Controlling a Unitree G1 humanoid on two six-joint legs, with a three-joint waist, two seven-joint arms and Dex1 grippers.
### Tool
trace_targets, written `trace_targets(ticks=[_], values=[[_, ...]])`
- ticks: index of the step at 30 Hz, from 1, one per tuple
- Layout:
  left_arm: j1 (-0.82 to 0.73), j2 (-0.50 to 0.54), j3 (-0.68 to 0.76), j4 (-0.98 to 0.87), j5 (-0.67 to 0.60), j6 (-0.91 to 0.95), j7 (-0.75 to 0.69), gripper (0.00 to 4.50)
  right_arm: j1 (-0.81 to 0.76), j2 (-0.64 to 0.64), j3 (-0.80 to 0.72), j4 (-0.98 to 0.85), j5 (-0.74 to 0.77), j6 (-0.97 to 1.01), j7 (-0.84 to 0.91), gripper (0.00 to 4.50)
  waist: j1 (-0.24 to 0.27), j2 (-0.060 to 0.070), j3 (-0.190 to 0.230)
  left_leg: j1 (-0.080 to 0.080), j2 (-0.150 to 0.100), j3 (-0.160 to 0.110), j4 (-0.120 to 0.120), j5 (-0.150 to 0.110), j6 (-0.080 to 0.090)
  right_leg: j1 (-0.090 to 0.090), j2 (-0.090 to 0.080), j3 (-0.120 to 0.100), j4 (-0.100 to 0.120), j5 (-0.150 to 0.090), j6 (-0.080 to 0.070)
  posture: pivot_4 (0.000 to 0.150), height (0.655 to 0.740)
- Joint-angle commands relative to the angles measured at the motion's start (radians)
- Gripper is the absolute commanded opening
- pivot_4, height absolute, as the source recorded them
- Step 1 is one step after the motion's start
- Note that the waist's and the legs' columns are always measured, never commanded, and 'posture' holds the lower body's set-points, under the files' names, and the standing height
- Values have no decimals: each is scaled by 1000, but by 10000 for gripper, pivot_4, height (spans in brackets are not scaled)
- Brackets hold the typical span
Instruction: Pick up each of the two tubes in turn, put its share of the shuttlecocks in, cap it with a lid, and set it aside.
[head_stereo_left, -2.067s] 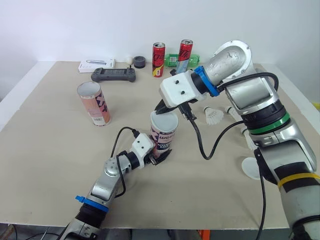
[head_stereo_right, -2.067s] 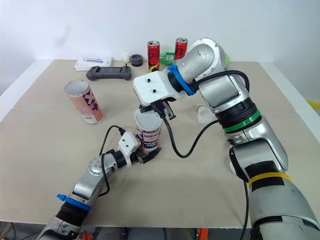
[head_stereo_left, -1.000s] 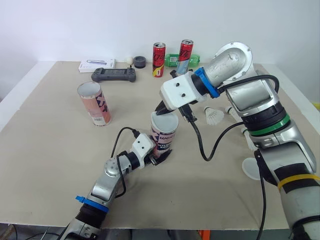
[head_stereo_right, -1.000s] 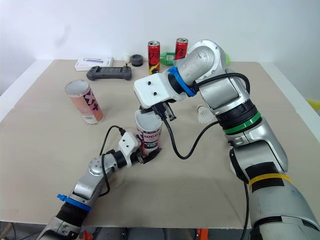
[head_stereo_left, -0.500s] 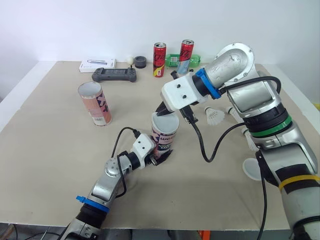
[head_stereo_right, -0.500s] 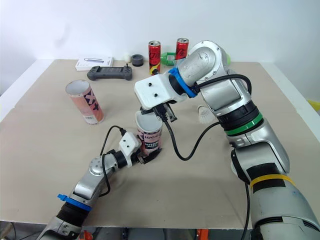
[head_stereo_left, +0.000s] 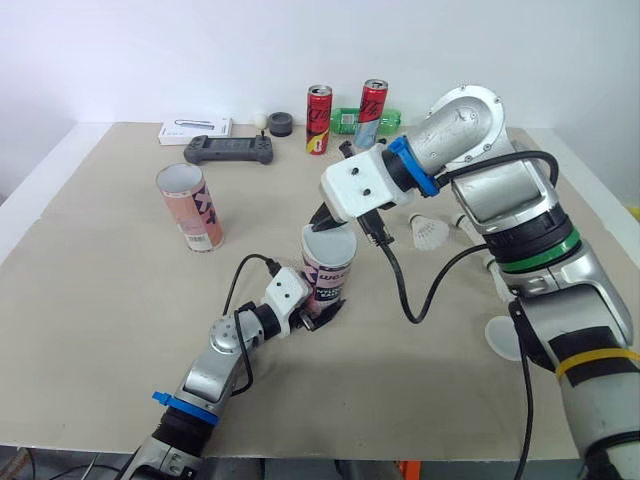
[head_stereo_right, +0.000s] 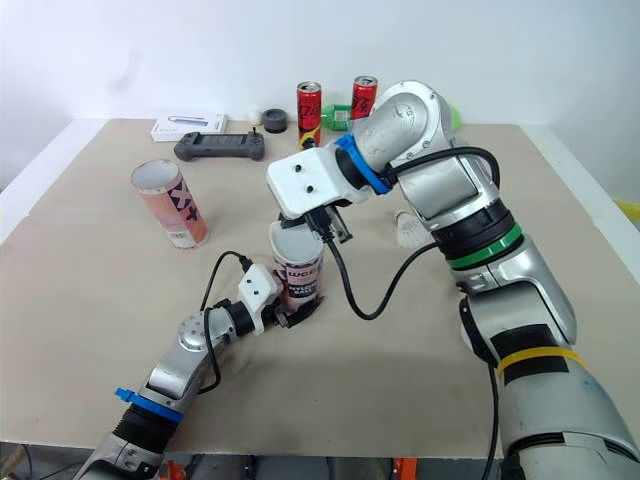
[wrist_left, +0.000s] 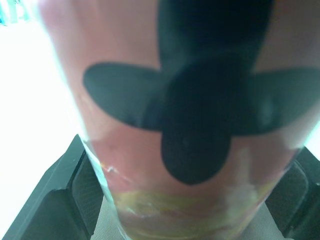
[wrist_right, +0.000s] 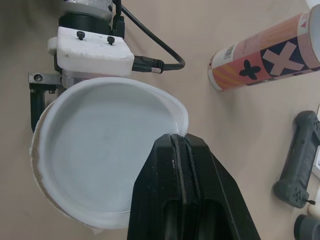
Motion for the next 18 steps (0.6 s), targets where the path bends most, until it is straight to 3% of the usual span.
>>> trace_targets(ticks=[1, 18], values=[[18, -1, -18, 41, 15, 34, 5, 39830, -56, 11, -34, -8, 33, 9, 24, 534, 0, 0, 0, 0, 0, 0, 0, 0, 0, 0, 0, 0, 0, 0, 0, 1500, 7400], [14, -6, -17, 49, 13, 33, 5, 39830, -93, -2, -44, 3, 31, 11, 12, 534, 0, 0, 0, -1, 0, 0, -1, 0, 0, -1, 0, 0, 0, 0, 0, 1500, 7400]])
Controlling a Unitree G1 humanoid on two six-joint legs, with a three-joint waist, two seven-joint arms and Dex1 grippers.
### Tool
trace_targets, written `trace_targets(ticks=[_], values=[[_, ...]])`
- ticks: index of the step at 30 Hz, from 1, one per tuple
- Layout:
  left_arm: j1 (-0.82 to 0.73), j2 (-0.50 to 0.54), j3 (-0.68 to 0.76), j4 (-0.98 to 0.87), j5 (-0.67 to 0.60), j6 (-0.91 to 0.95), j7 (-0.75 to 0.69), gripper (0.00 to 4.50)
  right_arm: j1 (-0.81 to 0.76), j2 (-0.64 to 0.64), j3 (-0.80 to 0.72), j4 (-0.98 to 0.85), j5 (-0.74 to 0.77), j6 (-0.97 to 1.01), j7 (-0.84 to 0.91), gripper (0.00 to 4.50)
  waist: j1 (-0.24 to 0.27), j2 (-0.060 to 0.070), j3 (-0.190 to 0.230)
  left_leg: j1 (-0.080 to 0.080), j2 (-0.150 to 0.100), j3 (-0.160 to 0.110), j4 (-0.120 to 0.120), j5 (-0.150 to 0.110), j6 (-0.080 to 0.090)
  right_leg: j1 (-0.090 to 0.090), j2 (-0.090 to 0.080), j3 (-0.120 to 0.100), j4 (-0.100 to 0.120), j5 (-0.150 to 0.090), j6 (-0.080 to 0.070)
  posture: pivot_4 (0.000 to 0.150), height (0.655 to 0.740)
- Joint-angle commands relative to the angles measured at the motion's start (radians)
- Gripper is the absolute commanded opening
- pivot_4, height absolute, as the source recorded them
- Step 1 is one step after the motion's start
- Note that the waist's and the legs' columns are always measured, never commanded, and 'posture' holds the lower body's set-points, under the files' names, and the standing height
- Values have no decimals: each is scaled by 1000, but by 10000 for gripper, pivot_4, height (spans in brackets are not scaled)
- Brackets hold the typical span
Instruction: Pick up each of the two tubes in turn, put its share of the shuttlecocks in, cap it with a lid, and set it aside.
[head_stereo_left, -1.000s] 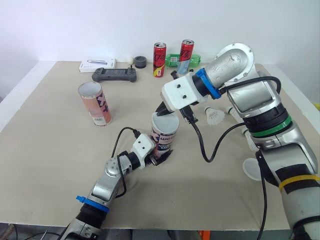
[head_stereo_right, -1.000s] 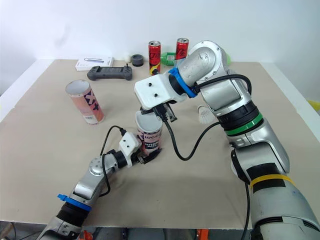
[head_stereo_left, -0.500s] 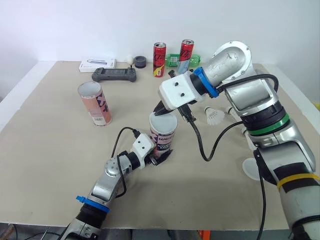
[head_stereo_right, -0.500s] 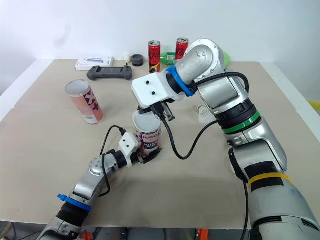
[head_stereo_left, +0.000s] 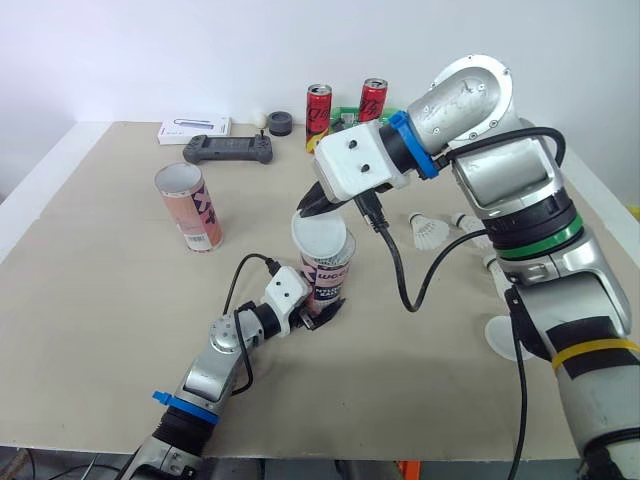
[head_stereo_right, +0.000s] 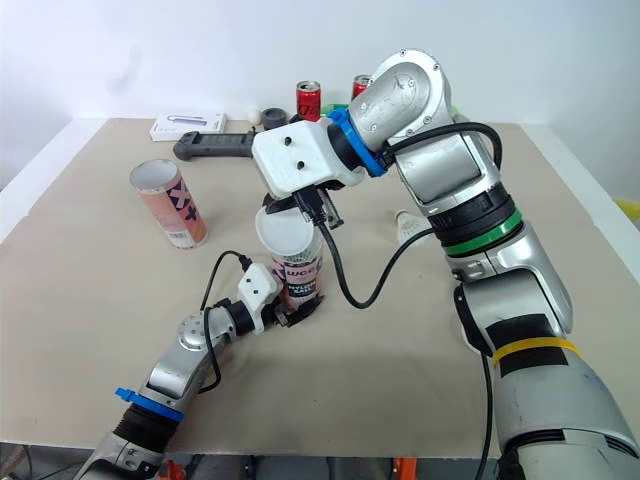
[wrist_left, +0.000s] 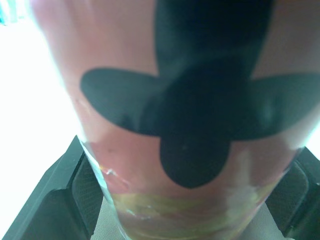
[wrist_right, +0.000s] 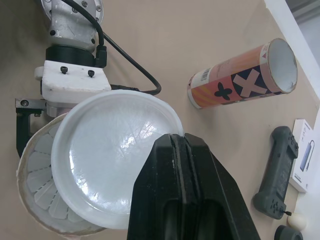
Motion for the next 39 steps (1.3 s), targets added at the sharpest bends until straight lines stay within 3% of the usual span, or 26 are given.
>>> trace_targets(ticks=[1, 39], values=[[16, -3, -19, 46, 16, 32, 7, 39830, -30, -25, -19, -21, -4, 3, 22, 534, 0, 0, 0, 0, 0, 0, 0, 0, 0, 0, 0, 0, 0, 0, 0, 1500, 7400], [15, -7, -20, 49, 19, 31, 8, 39830, 46, -72, 48, -107, -31, 26, 47, 534, 0, 0, 0, -1, 0, 0, 0, 0, 0, -1, 0, 0, 0, -1, 0, 1500, 7400]])
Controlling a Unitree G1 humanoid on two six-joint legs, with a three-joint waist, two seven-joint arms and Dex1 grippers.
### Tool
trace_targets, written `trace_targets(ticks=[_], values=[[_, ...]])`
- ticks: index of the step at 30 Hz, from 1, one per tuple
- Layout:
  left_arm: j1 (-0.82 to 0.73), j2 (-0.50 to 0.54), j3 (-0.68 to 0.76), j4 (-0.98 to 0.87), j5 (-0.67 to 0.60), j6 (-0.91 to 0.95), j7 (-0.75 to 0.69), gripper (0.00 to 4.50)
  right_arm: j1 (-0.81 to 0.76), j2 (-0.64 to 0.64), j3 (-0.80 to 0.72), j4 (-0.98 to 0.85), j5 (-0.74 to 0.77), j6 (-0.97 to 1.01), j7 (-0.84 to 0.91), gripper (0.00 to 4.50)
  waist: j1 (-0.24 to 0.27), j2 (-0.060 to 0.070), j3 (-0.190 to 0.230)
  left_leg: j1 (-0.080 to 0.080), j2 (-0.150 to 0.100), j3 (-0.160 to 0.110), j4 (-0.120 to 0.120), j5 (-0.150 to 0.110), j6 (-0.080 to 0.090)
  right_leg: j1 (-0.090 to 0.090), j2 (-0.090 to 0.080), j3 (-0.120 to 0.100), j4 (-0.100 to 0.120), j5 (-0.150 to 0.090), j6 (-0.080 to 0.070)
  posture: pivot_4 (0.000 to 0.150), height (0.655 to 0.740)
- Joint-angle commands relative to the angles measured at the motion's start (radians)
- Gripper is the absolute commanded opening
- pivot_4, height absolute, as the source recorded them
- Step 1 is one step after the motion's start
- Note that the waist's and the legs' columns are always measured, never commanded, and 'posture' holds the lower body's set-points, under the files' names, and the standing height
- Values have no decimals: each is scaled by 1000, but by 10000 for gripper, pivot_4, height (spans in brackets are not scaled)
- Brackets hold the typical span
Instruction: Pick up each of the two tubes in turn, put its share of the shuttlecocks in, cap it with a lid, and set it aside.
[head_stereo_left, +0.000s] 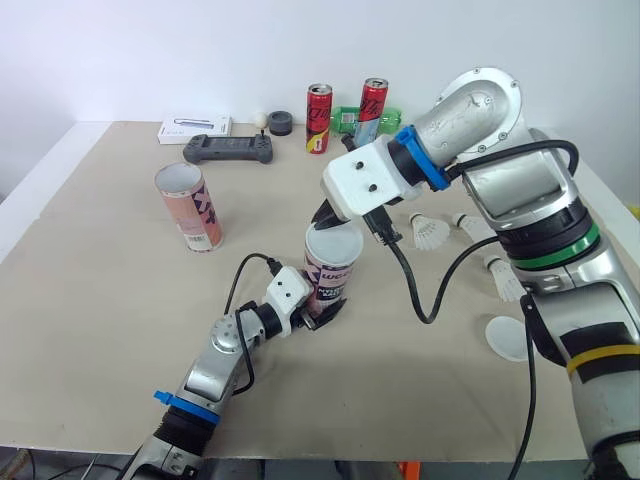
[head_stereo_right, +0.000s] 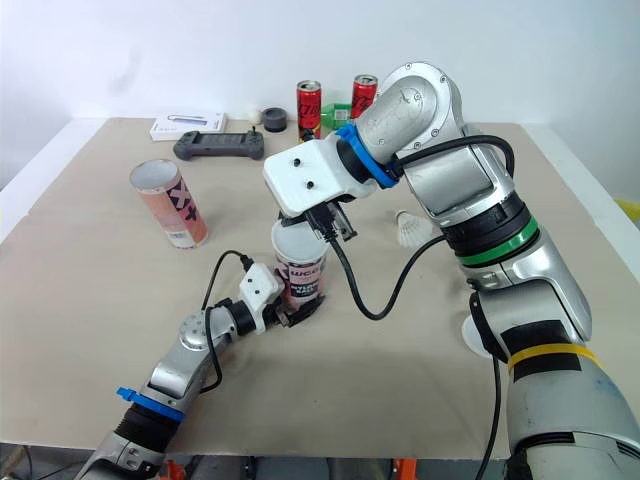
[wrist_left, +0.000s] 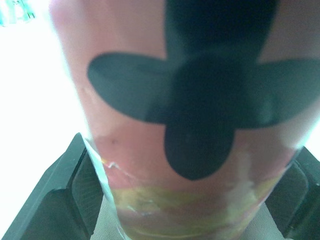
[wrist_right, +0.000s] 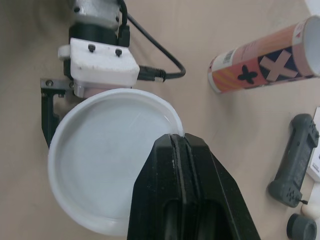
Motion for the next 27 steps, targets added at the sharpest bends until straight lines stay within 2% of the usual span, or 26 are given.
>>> trace_targets(ticks=[1, 17, 20, 23, 27], values=[[18, -3, -17, 45, 15, 31, 7, 39830, 10, -1, 9, -4, -11, -17, 23, 534, 0, 0, 0, 0, 0, 0, 0, 0, 0, 0, 0, 0, 0, 0, 0, 1500, 7400], [16, -2, -15, 48, 14, 30, 9, 39830, 24, 33, 5, 23, -25, -39, 12, 534, 0, 0, 0, 0, 0, 0, 0, 0, 0, 0, 0, 0, 0, 0, 0, 1500, 7400], [16, -3, -15, 49, 14, 30, 9, 39830, 23, 44, -10, 24, -14, -48, 1, 9023, 0, 0, 0, 0, 0, 0, 0, 0, 0, 0, 0, 0, 0, 0, 0, 1500, 7400], [13, -4, -15, 50, 15, 29, 9, 39830, 17, 53, -25, 28, -3, -50, -7, 23291, 0, 0, 0, 0, 0, 0, 0, 0, 0, 0, 0, 0, 0, 0, 0, 1500, 7400], [11, -3, -14, 52, 16, 28, 7, 39830, -21, 58, -60, 42, 21, -38, -20, 39841, 0, 0, 0, 0, 0, 0, 0, 0, 0, 0, 0, 0, 0, 0, 0, 1500, 7400]])
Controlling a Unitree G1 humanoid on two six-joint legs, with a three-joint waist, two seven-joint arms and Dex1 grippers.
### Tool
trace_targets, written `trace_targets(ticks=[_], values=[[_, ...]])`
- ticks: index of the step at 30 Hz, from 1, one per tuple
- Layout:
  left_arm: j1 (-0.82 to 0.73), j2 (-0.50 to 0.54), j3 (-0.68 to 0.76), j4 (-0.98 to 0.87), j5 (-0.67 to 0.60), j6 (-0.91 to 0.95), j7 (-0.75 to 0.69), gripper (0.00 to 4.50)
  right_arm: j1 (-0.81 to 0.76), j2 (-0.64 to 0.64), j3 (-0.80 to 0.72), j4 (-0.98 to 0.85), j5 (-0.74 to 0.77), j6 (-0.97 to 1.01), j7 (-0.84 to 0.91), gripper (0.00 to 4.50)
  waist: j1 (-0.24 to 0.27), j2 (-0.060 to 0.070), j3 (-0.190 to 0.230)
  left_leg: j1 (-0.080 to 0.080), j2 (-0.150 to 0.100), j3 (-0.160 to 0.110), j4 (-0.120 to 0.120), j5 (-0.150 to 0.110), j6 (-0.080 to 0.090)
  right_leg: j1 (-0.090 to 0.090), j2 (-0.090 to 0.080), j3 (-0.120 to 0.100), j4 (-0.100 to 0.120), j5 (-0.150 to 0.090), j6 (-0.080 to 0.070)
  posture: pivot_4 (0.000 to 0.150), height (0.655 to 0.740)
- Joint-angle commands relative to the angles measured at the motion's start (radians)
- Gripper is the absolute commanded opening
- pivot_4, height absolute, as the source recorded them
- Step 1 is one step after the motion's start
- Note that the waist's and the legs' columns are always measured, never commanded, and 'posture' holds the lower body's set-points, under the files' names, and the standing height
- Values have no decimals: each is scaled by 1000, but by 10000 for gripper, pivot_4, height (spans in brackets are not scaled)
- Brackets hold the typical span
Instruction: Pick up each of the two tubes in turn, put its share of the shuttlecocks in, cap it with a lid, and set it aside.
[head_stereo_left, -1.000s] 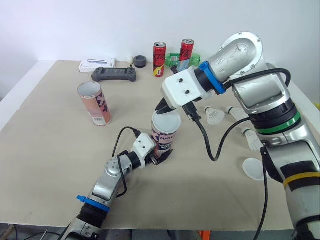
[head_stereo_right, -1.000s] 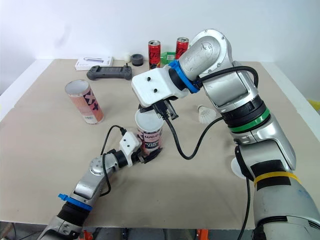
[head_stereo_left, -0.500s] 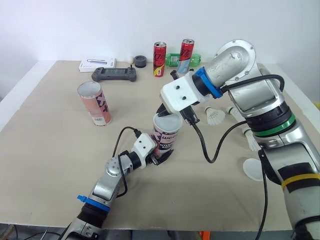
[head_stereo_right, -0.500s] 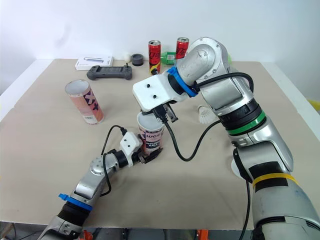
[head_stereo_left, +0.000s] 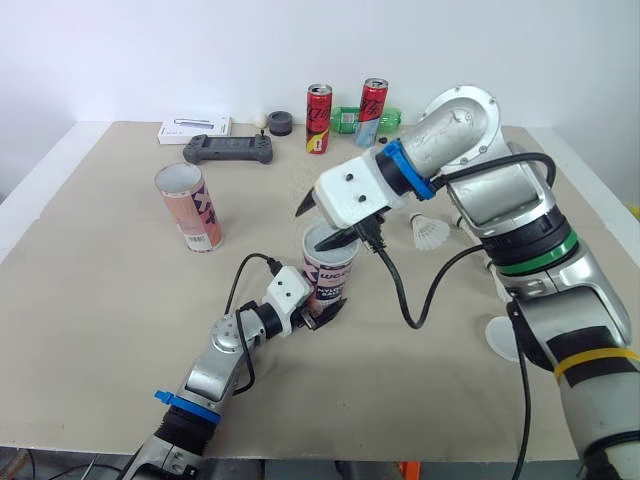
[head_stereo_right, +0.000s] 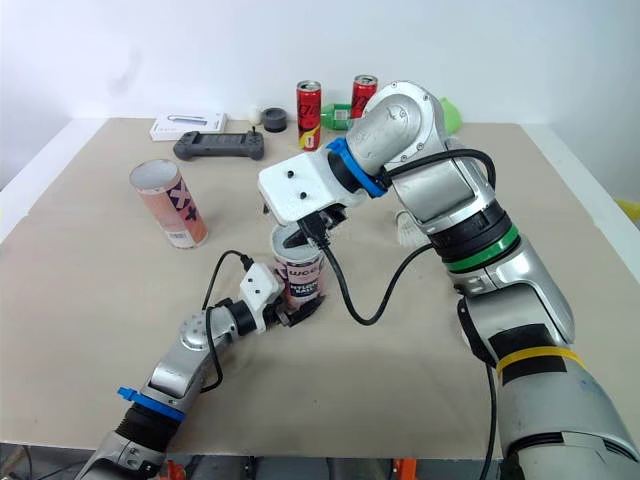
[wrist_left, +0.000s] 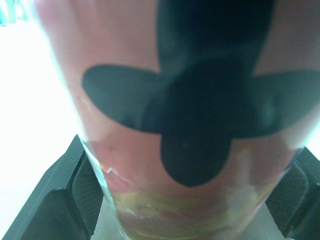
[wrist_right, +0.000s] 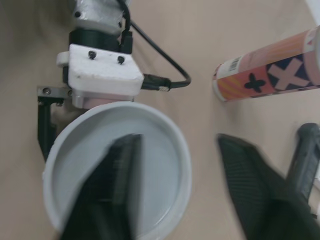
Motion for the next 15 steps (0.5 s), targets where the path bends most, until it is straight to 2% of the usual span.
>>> trace_targets(ticks=[1, 6, 7, 8, 10, 11, 13, 15], values=[[14, 0, -16, 50, 17, 28, 6, 39830, -56, 6, -57, 9, 33, 8, -8, 44168, 0, 0, 0, 0, 0, 0, 0, 0, 0, 0, 0, 0, 0, 0, 0, 1500, 7400], [13, 2, -16, 48, 17, 29, 5, 39830, -92, -13, -111, 8, 101, 55, 8, 44168, 0, 0, 0, 0, 0, 0, 0, 0, 0, 0, 0, 0, 0, 0, 0, 1500, 7400], [13, 2, -16, 48, 17, 29, 5, 39830, -93, -22, -116, 6, 109, 65, 15, 38327, 0, 0, 0, 0, 0, 0, 0, 0, 0, 0, 0, 0, 0, 0, 0, 1500, 7400], [13, 3, -15, 47, 17, 29, 4, 39830, -89, -34, -118, 3, 115, 78, 25, 35586, 0, 0, 0, 0, 0, 0, 0, 0, 0, 0, 0, 0, 0, 0, 0, 1500, 7400], [12, 4, -14, 48, 17, 29, 3, 39830, -75, -57, -116, 1, 119, 88, 38, 25349, 0, 0, 0, 0, 0, 0, 0, 0, 0, 0, 0, 0, 0, 0, 0, 1500, 7400], [12, 4, -14, 48, 16, 29, 3, 39830, -61, -69, -110, -6, 120, 91, 44, 22270, 0, 0, 0, 0, 0, 0, 0, 0, 0, 0, 0, 0, 0, 0, 0, 1500, 7400], [13, 4, -14, 47, 16, 29, 3, 39830, -22, -87, -94, -42, 131, 110, 55, 11282, 0, 0, 0, 0, 0, 0, 0, 0, 0, 0, 0, 0, 0, 0, 0, 1500, 7400], [11, 4, -14, 48, 16, 30, 2, 39830, 14, -96, -76, -74, 136, 124, 58, 3829, -1, 0, 0, 0, 0, 0, 0, 0, 0, 0, 0, 0, 0, 0, 0, 1500, 7400]])
